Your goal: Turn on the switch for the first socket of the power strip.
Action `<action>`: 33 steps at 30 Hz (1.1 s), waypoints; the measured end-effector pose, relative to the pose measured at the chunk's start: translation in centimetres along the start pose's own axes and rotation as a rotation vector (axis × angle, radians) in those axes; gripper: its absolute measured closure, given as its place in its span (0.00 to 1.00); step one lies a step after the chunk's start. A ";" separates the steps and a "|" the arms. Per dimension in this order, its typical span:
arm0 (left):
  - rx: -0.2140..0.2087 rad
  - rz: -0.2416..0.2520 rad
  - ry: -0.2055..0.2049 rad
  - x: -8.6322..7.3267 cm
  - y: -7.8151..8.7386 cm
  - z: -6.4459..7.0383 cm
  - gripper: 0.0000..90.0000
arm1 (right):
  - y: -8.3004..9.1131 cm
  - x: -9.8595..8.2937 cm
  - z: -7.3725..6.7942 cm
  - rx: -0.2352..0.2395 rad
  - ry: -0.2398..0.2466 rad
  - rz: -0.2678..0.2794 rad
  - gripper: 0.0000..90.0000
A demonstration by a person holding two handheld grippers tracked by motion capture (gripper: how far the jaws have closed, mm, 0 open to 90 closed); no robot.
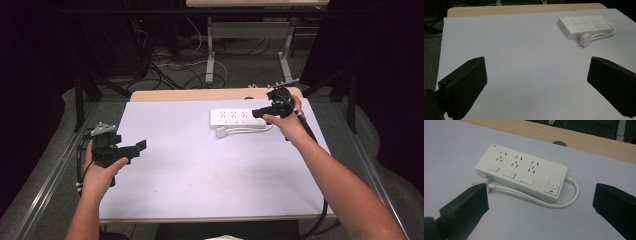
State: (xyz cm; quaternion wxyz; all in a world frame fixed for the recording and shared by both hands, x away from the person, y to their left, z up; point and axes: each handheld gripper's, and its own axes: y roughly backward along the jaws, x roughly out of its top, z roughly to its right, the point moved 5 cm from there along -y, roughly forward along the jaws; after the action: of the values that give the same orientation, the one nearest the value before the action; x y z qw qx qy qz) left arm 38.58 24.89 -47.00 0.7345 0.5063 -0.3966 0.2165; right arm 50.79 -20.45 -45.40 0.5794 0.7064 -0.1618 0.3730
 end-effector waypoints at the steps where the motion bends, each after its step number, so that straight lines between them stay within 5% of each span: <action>1: 0.000 -0.004 -0.001 0.0 0.0 0.0 0.03 | 0.4 -0.1 0.0 0.003 0.006 0.005 0.00; 15: -0.020 0.018 0.010 0.1 0.1 0.4 0.00 | 5.0 -2.5 0.8 0.021 0.024 0.090 0.00; 33: -0.011 0.005 -0.011 0.1 0.1 0.6 0.00 | 8.7 -7.4 1.2 0.054 -0.030 0.167 0.00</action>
State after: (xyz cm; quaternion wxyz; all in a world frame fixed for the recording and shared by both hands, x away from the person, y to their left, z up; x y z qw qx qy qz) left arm 38.33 24.39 -46.71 0.7345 0.5026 -0.4029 0.2133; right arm 40.49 -25.47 -44.66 0.5245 0.7113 -0.2186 0.4137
